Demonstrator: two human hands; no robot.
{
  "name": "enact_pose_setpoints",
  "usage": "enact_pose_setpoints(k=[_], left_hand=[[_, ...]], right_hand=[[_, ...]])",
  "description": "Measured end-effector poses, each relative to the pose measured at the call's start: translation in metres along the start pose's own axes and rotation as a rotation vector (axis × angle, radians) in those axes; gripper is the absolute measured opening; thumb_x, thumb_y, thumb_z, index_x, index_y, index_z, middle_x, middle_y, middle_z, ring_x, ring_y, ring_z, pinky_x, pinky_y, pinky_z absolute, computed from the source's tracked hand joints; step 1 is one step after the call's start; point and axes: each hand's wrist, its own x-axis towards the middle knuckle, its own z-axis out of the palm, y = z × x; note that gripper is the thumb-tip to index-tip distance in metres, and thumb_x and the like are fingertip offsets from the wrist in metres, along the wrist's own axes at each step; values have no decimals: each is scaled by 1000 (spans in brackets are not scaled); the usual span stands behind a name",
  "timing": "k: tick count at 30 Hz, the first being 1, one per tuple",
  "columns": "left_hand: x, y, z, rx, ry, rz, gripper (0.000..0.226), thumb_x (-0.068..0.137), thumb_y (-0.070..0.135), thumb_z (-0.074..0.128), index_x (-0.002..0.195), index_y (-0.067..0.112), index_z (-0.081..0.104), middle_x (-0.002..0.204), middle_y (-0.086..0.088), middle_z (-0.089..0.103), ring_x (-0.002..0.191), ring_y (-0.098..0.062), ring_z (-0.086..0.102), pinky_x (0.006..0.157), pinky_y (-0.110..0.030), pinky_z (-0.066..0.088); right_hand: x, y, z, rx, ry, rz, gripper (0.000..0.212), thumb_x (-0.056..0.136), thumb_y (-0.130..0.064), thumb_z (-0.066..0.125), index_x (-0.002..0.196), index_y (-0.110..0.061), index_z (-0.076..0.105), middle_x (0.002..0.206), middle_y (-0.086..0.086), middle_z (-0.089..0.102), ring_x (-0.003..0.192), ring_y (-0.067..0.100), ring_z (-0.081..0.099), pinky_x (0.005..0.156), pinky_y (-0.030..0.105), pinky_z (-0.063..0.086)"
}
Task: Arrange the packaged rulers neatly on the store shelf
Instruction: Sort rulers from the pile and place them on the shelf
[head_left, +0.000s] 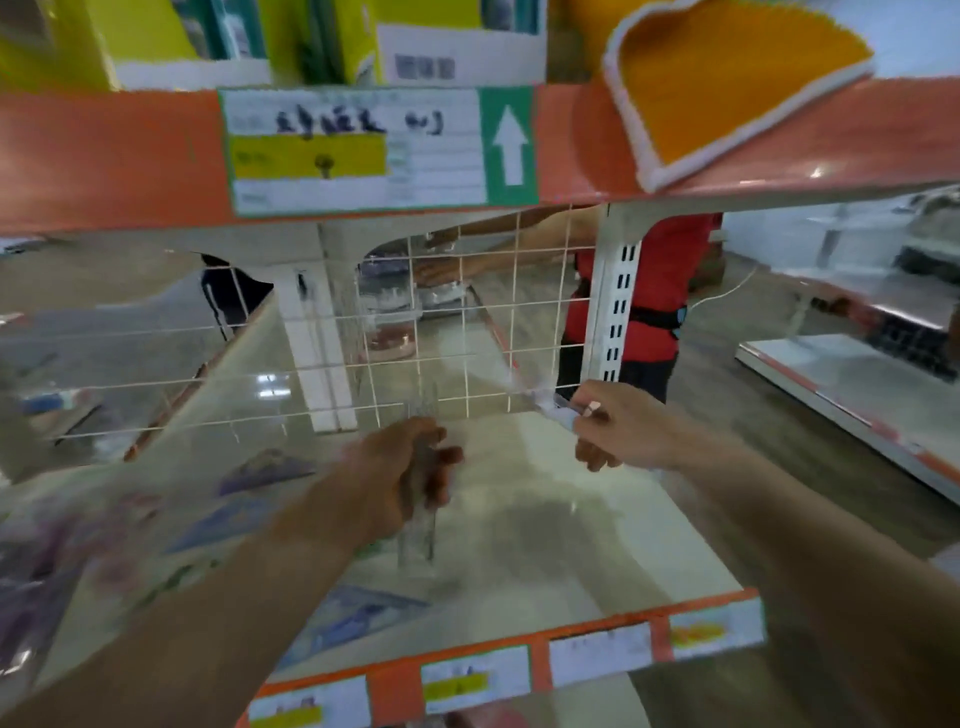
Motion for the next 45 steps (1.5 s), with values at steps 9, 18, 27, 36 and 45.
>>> enact_pose_setpoints(k=[9,18,27,36,45], left_hand=[[3,-17,31,35,25,-31,12,94,5,45,87,6,54,66,-12,58,46,-19,49,41,-21,43],[12,-26,25,21,-7,-53,19,94,-4,41,97,7,57,75,-11,68,56,-20,64,49,-27,55],[24,-22,52,121,-98,5,20,91,-7,48,91,5,63,71,-7,65,62,-19,66,61,-32,57],[31,-9,69,231,-108,-7,18,93,16,52,100,4,64,83,-12,70,68,-23,67,69,-35,54],[34,-4,50,168,-61,44,9,89,4,54,87,5,63,75,-12,70,51,-14,58,49,-21,51]], right_hand=[[74,66,17,-416,-162,-18,44,95,-18,47,138,-26,48,140,1,48,126,22,48,98,30,40],[117,74,35,-449,-258,-128,19,94,-24,55,112,-23,60,106,-1,55,101,25,53,82,27,38],[65,14,-8,586,-179,-29,21,93,-26,58,102,-9,67,92,5,71,79,13,68,75,28,54],[39,31,-31,853,52,32,9,90,-6,60,84,-3,66,76,10,70,65,18,65,57,21,54],[28,55,-39,980,127,90,5,89,1,60,87,-3,63,72,5,71,65,14,71,63,22,58]])
